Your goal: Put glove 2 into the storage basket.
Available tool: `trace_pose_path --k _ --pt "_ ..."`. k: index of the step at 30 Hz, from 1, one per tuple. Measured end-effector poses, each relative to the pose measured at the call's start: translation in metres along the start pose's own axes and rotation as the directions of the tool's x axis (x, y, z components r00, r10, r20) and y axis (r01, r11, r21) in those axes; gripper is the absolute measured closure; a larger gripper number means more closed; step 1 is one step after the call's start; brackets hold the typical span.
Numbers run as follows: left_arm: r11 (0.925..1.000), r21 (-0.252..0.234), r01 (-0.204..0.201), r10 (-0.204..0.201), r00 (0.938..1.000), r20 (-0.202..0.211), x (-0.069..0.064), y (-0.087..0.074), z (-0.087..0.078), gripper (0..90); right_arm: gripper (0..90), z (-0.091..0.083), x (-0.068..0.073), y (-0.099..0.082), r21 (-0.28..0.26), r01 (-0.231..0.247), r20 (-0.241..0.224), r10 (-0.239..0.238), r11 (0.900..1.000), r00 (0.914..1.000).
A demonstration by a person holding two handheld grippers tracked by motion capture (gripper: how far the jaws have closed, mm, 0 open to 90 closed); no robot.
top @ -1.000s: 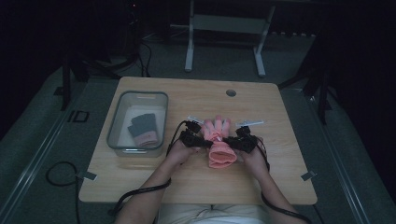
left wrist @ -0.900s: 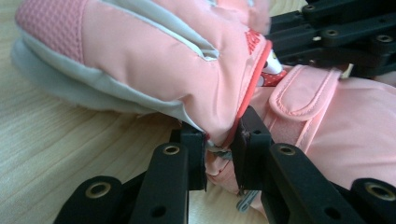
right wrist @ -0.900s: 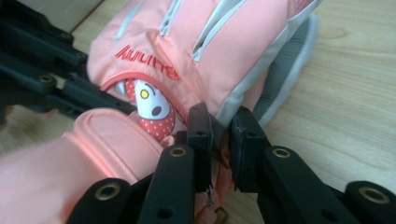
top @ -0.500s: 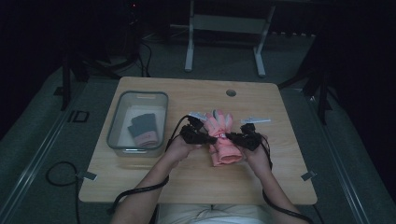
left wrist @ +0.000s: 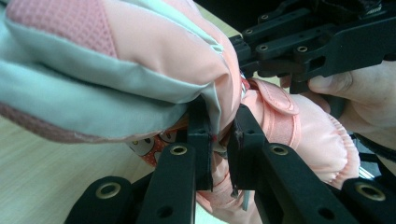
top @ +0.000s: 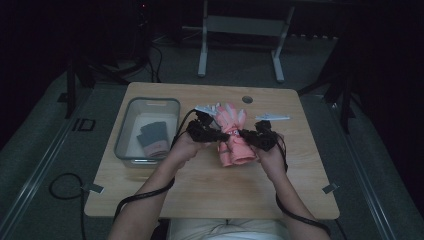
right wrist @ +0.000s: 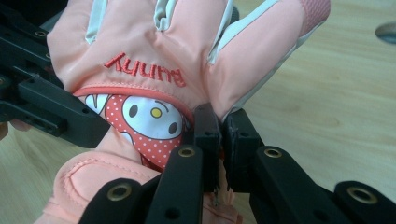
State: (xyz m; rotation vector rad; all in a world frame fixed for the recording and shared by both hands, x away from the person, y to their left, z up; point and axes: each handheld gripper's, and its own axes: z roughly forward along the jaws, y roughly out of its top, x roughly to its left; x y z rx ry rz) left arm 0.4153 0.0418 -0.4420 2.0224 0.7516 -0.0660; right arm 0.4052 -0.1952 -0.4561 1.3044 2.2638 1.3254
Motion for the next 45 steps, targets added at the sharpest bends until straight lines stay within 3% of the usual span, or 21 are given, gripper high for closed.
trace_pose_path --k 13,18,21,23,24,31,40,45 --pt "0.9993 -0.024 -0.029 0.029 0.9996 0.005 -0.009 0.012 -0.012 80.9 85.4 -0.008 0.005 0.01 -0.027 0.002 -0.02 -0.002 0.9996 0.9998" --pt "0.9983 -0.038 -0.045 0.045 0.999 -0.008 -0.007 0.02 -0.027 81.0 85.4 -0.009 0.011 0.022 -0.048 0.003 -0.03 -0.005 0.9988 0.9995" --pt "0.9975 -0.044 -0.055 0.056 0.9984 0.01 -0.002 0.024 -0.041 80.8 85.4 -0.007 0.02 0.032 -0.058 0.008 -0.038 -0.011 0.9983 0.9992" --pt "0.9975 -0.044 -0.055 0.056 0.9984 0.01 -0.002 0.024 -0.041 80.8 85.4 -0.005 0.023 0.036 -0.058 0.009 -0.042 -0.012 0.9983 0.9991" --pt "0.9965 -0.045 -0.07 0.07 0.9975 -0.007 0.003 0.025 -0.057 80.9 85.4 -0.001 0.03 0.043 -0.062 0.019 -0.047 -0.022 0.9979 0.9986" --pt "0.9949 -0.071 -0.071 0.068 0.9967 -0.044 0.013 0.024 -0.097 80.8 85.4 0.015 0.056 0.066 -0.082 0.039 -0.085 -0.046 0.9959 0.9953" --pt "0.9923 -0.096 -0.079 0.071 0.994 -0.083 0.025 0.02 -0.135 80.8 85.3 0.035 0.085 0.093 -0.094 0.065 -0.116 -0.075 0.9935 0.9904" --pt "0.9913 -0.118 -0.057 0.043 0.9921 -0.118 0.037 0.004 -0.165 80.8 85.3 0.056 0.109 0.106 -0.089 0.085 -0.143 -0.097 0.9924 0.9849"
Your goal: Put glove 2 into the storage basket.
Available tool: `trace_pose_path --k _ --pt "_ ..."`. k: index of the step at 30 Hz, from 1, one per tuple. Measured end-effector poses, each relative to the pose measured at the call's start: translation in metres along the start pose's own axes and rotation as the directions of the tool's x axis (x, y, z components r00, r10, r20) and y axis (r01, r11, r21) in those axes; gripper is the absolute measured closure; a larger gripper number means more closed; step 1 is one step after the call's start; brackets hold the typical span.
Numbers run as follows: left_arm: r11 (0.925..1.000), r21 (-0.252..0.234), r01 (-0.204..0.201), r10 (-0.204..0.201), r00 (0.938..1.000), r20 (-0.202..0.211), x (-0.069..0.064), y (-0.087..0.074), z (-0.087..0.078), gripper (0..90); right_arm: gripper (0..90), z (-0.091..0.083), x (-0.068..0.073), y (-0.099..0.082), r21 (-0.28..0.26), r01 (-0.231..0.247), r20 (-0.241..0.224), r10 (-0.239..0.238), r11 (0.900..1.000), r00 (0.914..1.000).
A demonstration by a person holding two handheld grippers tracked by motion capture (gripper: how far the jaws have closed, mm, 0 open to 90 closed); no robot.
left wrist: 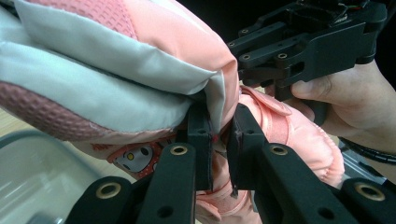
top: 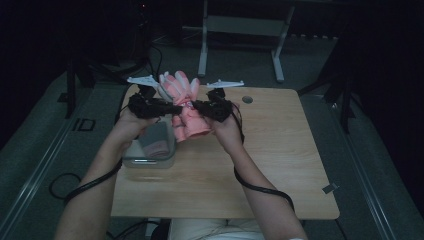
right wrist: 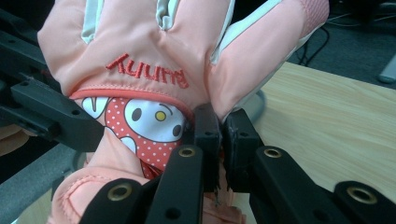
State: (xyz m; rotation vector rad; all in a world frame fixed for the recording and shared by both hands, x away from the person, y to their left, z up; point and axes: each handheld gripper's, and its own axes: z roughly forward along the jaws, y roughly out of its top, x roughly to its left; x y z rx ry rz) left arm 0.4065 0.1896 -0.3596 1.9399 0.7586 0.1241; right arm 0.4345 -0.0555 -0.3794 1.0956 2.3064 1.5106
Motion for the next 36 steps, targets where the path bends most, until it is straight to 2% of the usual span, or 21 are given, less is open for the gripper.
trace_pose_path --k 6,9,12,17,20,24,27,31,34,36 --pt "0.9999 -0.011 0.011 -0.011 0.9989 -0.045 0.014 -0.017 -0.028 80.8 85.4 0.031 0.023 0.009 0.025 0.021 -0.027 -0.02 0.9995 0.9994" --pt "0.9995 -0.024 0.018 -0.019 0.9985 -0.051 0.022 -0.026 -0.038 80.8 85.4 0.045 0.033 0.012 0.04 0.033 -0.035 -0.031 0.9987 0.9989" --pt "0.9988 -0.042 0.026 -0.027 0.9992 -0.03 0.031 -0.035 -0.042 80.7 85.3 0.056 0.039 0.013 0.054 0.039 -0.039 -0.037 0.9978 0.9986" --pt "0.9948 -0.081 0.063 -0.063 0.998 0.007 0.048 -0.054 -0.035 80.8 85.4 0.07 0.039 0.009 0.09 0.039 -0.014 -0.038 0.9952 0.9992" --pt "0.9901 -0.095 0.103 -0.101 0.9945 0.026 0.059 -0.072 -0.029 80.8 85.4 0.08 0.038 0.003 0.118 0.035 0.001 -0.036 0.9924 0.9994" --pt "0.9857 -0.082 0.147 -0.145 0.9889 0.031 0.07 -0.092 -0.026 80.8 85.4 0.099 0.039 -0.009 0.162 0.032 0.01 -0.034 0.9862 0.9994" --pt "0.9817 -0.054 0.183 -0.182 0.9831 0.022 0.077 -0.105 -0.022 80.7 85.4 0.116 0.041 -0.019 0.209 0.031 0.022 -0.036 0.9774 0.9991" --pt "0.9709 -0.054 0.233 -0.232 0.9724 0.022 0.085 -0.118 -0.023 80.5 85.4 0.128 0.041 -0.026 0.242 0.0 0.023 -0.005 0.9704 0.9997" --pt "0.9673 -0.033 0.252 -0.252 0.9678 0.001 0.088 -0.123 -0.026 80.3 85.2 0.134 0.044 -0.025 0.262 -0.001 0.03 -0.007 0.965 0.9995" --pt "0.9643 -0.003 0.265 -0.265 0.9638 -0.031 0.089 -0.125 -0.028 80.2 84.9 0.138 0.047 -0.026 0.274 0.001 0.037 -0.012 0.9616 0.9993"
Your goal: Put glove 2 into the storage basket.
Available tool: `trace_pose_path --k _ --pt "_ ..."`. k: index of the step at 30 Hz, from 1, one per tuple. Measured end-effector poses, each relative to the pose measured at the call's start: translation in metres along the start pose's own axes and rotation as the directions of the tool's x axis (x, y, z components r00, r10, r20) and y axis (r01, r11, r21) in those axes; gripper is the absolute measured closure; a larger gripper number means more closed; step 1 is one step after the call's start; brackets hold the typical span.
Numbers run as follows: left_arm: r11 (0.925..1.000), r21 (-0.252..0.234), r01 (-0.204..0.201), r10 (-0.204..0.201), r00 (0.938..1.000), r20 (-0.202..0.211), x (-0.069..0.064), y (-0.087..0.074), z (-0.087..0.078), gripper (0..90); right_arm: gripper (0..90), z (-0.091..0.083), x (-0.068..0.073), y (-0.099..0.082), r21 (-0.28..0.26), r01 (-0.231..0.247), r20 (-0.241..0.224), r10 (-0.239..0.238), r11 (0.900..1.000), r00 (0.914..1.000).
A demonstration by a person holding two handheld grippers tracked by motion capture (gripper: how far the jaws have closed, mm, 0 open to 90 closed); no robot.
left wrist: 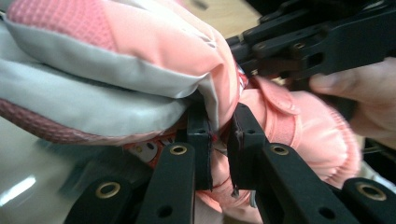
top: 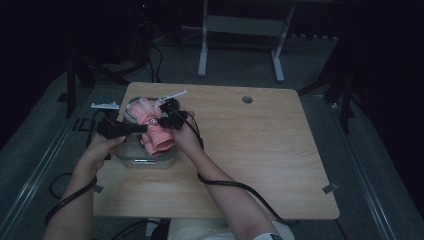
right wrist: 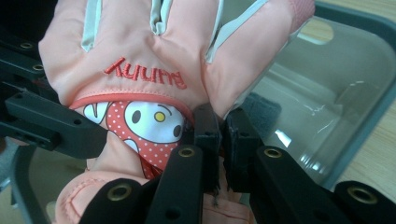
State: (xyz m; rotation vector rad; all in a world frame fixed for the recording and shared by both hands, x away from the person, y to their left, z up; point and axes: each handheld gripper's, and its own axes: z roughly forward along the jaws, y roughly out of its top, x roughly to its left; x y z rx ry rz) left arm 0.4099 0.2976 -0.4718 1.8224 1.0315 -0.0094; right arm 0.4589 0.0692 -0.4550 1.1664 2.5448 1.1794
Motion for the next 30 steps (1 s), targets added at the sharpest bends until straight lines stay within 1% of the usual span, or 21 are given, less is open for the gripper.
trace_pose_path --k 2,3,5,6,7,8,9,10,12,13,15,16,18,19,21,22,24,25,27,28,30 --pt "0.9997 0.023 0.012 -0.011 0.9997 -0.021 0.002 -0.001 -0.001 80.0 84.5 0.006 0.001 -0.001 0.013 -0.018 -0.002 0.018 0.9998 0.9998" --pt "0.9988 0.045 0.018 -0.015 0.9986 -0.05 0.002 -0.002 -0.001 80.0 84.2 0.007 0.002 -0.002 0.016 -0.02 0.001 0.02 0.9997 0.9998" --pt "0.9971 0.069 0.032 -0.026 0.9965 -0.079 0.004 -0.003 -0.002 79.7 83.3 0.011 0.005 -0.003 0.027 -0.025 0.006 0.025 0.9993 0.9997" --pt "0.9949 0.093 0.038 -0.027 0.9931 -0.114 0.005 -0.003 -0.002 79.6 83.0 0.013 0.006 -0.004 0.029 -0.021 0.01 0.02 0.9994 0.9997" --pt "0.9916 0.124 0.039 -0.02 0.988 -0.153 0.005 -0.004 0.0 79.5 82.8 0.015 0.007 -0.005 0.038 -0.017 0.011 0.017 0.9991 0.9998" --pt "0.9916 0.124 0.039 -0.02 0.988 -0.153 0.005 -0.004 0.0 79.0 82.8 0.015 0.007 -0.005 0.038 -0.017 0.011 0.017 0.9991 0.9998" --pt "0.9857 0.155 0.067 -0.034 0.9781 -0.205 0.007 -0.004 0.003 79.0 82.1 0.018 0.008 -0.007 0.053 -0.003 0.016 0.003 0.9986 0.9999" --pt "0.9837 0.162 0.078 -0.042 0.9753 -0.217 0.007 -0.003 0.004 78.3 81.9 0.022 0.008 -0.009 0.065 -0.005 0.014 0.004 0.9979 0.9999" --pt "0.9807 0.175 0.087 -0.045 0.9711 -0.234 0.006 -0.001 0.006 77.7 81.3 0.023 0.01 -0.01 0.067 0.014 0.033 -0.016 0.9977 0.9993" --pt "0.9794 0.18 0.092 -0.046 0.9684 -0.245 0.006 0.0 0.008 77.2 80.4 0.023 0.01 -0.01 0.067 0.013 0.034 -0.015 0.9976 0.9993" --pt "0.9775 0.189 0.093 -0.042 0.965 -0.259 0.005 0.002 0.011 76.8 78.7 0.022 0.008 -0.009 0.07 0.012 0.036 -0.014 0.9975 0.9992" --pt "0.9756 0.198 0.094 -0.038 0.9618 -0.271 0.004 0.003 0.012 76.2 76.3 0.021 0.007 -0.009 0.072 0.014 0.039 -0.017 0.9973 0.9991" --pt "0.9749 0.2 0.099 -0.038 0.9573 -0.286 0.002 0.005 0.017 75.7 73.0 0.019 0.004 -0.008 0.071 0.01 0.045 -0.013 0.9974 0.9989" --pt "0.9749 0.2 0.099 -0.038 0.9573 -0.286 0.002 0.005 0.017 75.0 73.0 0.019 0.004 -0.008 0.071 0.01 0.045 -0.013 0.9974 0.9989" --pt "0.9731 0.205 0.105 -0.039 0.9522 -0.303 0.0 0.007 0.023 73.9 70.0 0.017 -0.001 -0.008 0.076 0.003 0.055 -0.008 0.9971 0.9985" --pt "0.9722 0.204 0.115 -0.047 0.9488 -0.312 0.0 0.008 0.024 72.8 68.2 0.017 -0.003 -0.008 0.08 0.003 0.057 -0.008 0.9968 0.9983" --pt "0.9708 0.207 0.121 -0.045 0.9401 -0.338 0.0 0.008 0.026 69.2 66.3 0.017 -0.007 -0.008 0.08 -0.017 0.048 0.013 0.9966 0.9987" --pt "0.9698 0.212 0.121 -0.039 0.9338 -0.356 -0.001 0.009 0.026 67.3 64.9 0.017 -0.009 -0.009 0.081 -0.025 0.044 0.022 0.9964 0.9988" --pt "0.9705 0.219 0.101 -0.007 0.9201 -0.392 -0.002 0.01 0.027 64.0 61.2 0.015 -0.01 -0.009 0.072 -0.026 0.04 0.023 0.9971 0.9989" --pt "0.9702 0.219 0.103 -0.006 0.9151 -0.403 -0.002 0.01 0.027 61.2 59.6 0.014 -0.011 -0.009 0.07 -0.028 0.04 0.025 0.9971 0.9989" --pt "0.9723 0.209 0.104 -0.009 0.9107 -0.413 -0.001 0.009 0.025 58.9 57.9 0.011 -0.014 -0.009 0.062 -0.033 0.037 0.031 0.9975 0.9988"
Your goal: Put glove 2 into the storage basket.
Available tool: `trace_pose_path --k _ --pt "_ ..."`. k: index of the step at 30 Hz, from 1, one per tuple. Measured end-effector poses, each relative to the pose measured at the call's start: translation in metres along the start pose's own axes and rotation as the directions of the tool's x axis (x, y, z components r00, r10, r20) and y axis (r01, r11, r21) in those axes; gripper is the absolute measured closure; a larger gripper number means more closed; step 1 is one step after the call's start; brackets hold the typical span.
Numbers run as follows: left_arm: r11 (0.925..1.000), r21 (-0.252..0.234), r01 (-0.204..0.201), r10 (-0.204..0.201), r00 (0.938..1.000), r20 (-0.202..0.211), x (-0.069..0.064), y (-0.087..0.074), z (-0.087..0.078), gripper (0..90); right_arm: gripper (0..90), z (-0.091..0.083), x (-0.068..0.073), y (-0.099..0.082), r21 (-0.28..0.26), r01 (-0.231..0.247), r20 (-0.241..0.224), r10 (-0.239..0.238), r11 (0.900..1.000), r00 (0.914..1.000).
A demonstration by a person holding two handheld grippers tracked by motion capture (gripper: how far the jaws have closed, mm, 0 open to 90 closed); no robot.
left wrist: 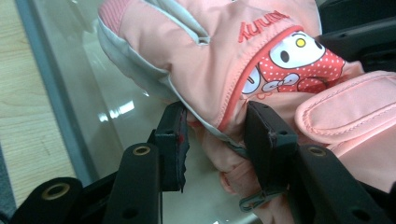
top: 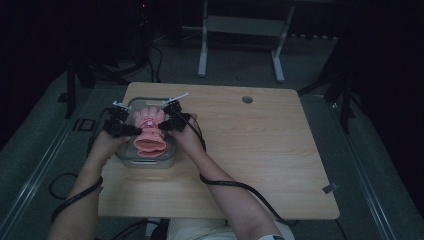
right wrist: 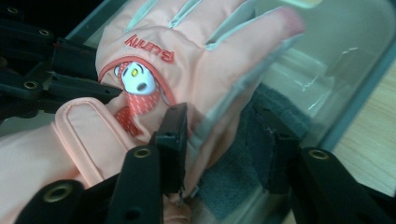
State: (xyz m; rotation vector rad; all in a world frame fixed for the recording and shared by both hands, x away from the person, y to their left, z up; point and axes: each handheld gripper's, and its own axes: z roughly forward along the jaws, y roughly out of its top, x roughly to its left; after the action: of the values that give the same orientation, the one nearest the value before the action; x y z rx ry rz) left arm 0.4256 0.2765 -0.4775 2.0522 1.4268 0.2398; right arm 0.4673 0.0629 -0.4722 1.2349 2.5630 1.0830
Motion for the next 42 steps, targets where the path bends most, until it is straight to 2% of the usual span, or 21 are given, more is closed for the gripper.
trace_pose_path --k 2,5,11,12,14,17,21,26,28,35,42 --pt "1.0 -0.006 0.003 -0.003 0.9999 -0.012 0.001 -0.002 0.0 55.6 54.6 -0.003 -0.003 0.0 -0.003 0.001 -0.006 -0.001 1.0 1.0" --pt "0.9998 -0.014 0.01 -0.01 0.9999 -0.003 0.0 -0.003 0.001 55.6 54.8 -0.007 -0.006 -0.002 -0.011 0.008 -0.009 -0.008 0.9999 0.9999" --pt "0.9995 -0.03 0.009 -0.01 0.9997 -0.022 -0.002 -0.003 -0.001 50.8 51.2 -0.01 -0.006 -0.005 -0.012 0.03 -0.008 -0.03 0.9995 0.9995" --pt "0.9985 -0.048 0.025 -0.026 0.9994 -0.023 -0.001 -0.004 -0.003 46.8 50.8 -0.012 -0.006 -0.005 -0.014 0.035 -0.005 -0.035 0.9993 0.9994" --pt "0.9964 -0.082 0.023 -0.025 0.9993 -0.029 0.002 -0.006 -0.007 35.8 49.4 -0.015 -0.008 -0.005 -0.022 0.042 -0.006 -0.042 0.9989 0.9991" --pt "0.9923 -0.121 0.03 -0.035 0.9987 -0.038 0.005 -0.008 -0.01 25.4 47.8 -0.019 -0.011 -0.005 -0.024 0.049 -0.015 -0.05 0.9985 0.9987" --pt "0.9892 -0.143 0.031 -0.035 0.999 -0.028 0.005 -0.009 -0.014 17.3 46.6 -0.025 -0.014 -0.005 -0.036 0.07 -0.023 -0.07 0.9969 0.9972" --pt "0.9865 -0.16 0.033 -0.037 0.999 -0.025 0.006 -0.01 -0.018 16.5 42.8 -0.032 -0.017 -0.005 -0.055 0.081 -0.019 -0.083 0.9951 0.9964" --pt "0.9828 -0.182 0.03 -0.037 0.9987 -0.034 0.006 -0.01 -0.024 16.5 39.3 -0.037 -0.018 -0.005 -0.064 0.082 -0.023 -0.084 0.9945 0.9962" --pt "0.9813 -0.192 0.018 -0.026 0.999 -0.036 0.005 -0.012 -0.031 16.4 33.0 -0.048 -0.021 -0.008 -0.082 0.1 -0.034 -0.103 0.9915 0.9941" --pt "0.9745 -0.224 0.011 -0.013 0.9999 -0.005 0.002 -0.012 -0.042 14.1 22.7 -0.057 -0.024 -0.016 -0.095 0.117 -0.054 -0.122 0.9886 0.991"
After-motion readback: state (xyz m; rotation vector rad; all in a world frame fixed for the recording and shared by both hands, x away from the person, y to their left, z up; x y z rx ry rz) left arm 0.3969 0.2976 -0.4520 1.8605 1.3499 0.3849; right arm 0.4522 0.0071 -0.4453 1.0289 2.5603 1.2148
